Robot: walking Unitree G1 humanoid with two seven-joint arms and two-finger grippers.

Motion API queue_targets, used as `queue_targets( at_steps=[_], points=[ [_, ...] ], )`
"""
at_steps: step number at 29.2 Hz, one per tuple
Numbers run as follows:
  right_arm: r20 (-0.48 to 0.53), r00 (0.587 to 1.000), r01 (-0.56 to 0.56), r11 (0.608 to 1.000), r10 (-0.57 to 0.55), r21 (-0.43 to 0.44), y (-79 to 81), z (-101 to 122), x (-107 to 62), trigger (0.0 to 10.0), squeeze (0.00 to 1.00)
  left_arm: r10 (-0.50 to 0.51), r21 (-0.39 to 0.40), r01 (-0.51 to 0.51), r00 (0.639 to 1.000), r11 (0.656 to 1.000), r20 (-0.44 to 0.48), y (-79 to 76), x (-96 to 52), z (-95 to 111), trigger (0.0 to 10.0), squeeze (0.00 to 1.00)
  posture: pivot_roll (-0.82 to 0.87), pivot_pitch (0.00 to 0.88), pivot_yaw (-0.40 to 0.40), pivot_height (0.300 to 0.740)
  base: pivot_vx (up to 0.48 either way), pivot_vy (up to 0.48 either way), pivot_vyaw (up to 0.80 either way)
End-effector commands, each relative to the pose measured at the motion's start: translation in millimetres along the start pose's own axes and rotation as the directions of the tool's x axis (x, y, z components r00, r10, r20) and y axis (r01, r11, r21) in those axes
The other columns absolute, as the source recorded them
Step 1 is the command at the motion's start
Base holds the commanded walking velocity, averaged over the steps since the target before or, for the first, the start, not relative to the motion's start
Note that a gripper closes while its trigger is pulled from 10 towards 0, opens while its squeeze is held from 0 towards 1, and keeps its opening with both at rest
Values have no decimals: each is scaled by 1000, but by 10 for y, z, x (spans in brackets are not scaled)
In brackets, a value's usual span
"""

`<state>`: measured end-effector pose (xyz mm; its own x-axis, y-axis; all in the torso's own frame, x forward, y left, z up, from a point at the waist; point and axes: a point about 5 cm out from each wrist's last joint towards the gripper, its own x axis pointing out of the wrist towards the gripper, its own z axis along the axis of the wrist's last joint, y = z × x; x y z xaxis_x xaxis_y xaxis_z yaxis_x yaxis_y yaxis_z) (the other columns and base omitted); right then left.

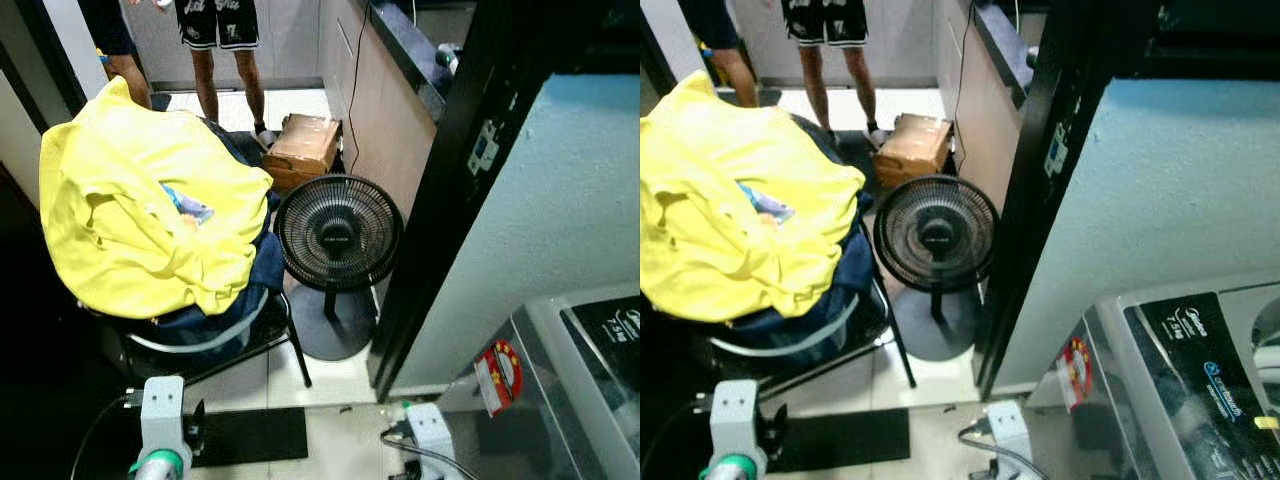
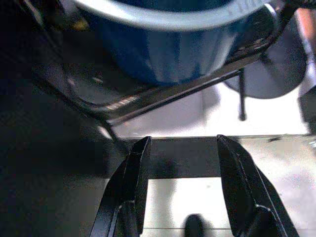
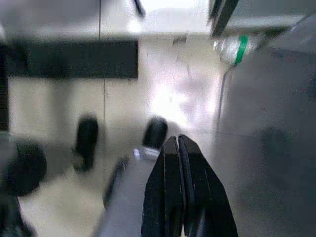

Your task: Clothes washing

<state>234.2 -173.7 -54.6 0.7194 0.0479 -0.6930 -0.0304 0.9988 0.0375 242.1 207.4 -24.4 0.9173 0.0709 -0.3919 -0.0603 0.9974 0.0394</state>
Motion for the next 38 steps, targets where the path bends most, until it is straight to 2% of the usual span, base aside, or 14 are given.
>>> queue_targets(
  at_steps=[1,7,14,16,17,18,22,23,26,27,30,33,35,38],
  points=[
    [132,989,56,996,-65,67,-61,186,-1,10000,0,-34,39,34,999,999,1,-21,29,42,10000,0,51,60,156,740,0,0,0],
    [324,943,52,995,-77,84,-53,536,-12,10000,0,-42,74,38,997,997,57,-36,99,210,10000,0,44,40,128,740,0,0,0],
    [460,884,-148,983,84,105,180,900,-16,10000,0,-85,6,85,986,996,147,-128,117,373,10000,0,60,27,58,740,0,0,0],
    [557,795,-349,932,240,97,389,1163,-71,10000,0,-167,7,172,948,985,270,-282,80,580,10000,0,83,37,19,740,0,0,0],
    [557,795,-349,932,240,97,389,1163,-71,10000,0,-167,7,172,948,985,270,-282,80,580,10000,0,83,37,19,740,0,0,0],
    [613,728,-460,882,306,106,478,1339,-125,10000,0,-199,21,205,916,979,348,-367,53,743,10000,0,93,38,3,740,0,0,0],
    [613,728,-460,882,306,106,478,1339,-125,10000,0,-199,21,205,916,979,348,-367,53,743,10000,0,93,38,3,740,0,0,0],
    [692,642,-579,801,330,155,524,1575,-210,10000,0,-218,38,222,883,974,416,-441,33,925,10000,0,112,41,-12,740,0,0,0],
    [692,642,-579,801,330,155,524,1575,-210,10000,0,-218,38,222,883,974,416,-441,33,925,10000,0,112,41,-12,740,0,0,0],
    [764,560,-628,765,320,140,567,1850,-308,10000,0,-195,25,209,858,978,475,-457,33,1117,10000,0,117,39,-15,740,0,0,0],
    [813,505,-628,770,291,115,619,2120,-409,10000,0,-170,8,194,841,981,514,-400,35,1275,10000,0,114,47,-36,740,0,0,0],
    [876,400,-614,789,268,39,707,2653,-676,10000,0,-16,-65,67,804,996,595,-88,-5,1614,10000,0,128,71,-72,740,0,0,0],
    [876,400,-614,789,268,39,707,2653,-676,10000,0,-16,-65,67,804,996,595,-88,-5,1614,10000,0,128,71,-72,740,0,0,0],
    [912,299,-596,801,281,-51,682,2902,-915,10000,0,15,-65,37,751,997,661,20,-142,1849,10000,0,100,59,-55,740,0,0,0]
  ],
)
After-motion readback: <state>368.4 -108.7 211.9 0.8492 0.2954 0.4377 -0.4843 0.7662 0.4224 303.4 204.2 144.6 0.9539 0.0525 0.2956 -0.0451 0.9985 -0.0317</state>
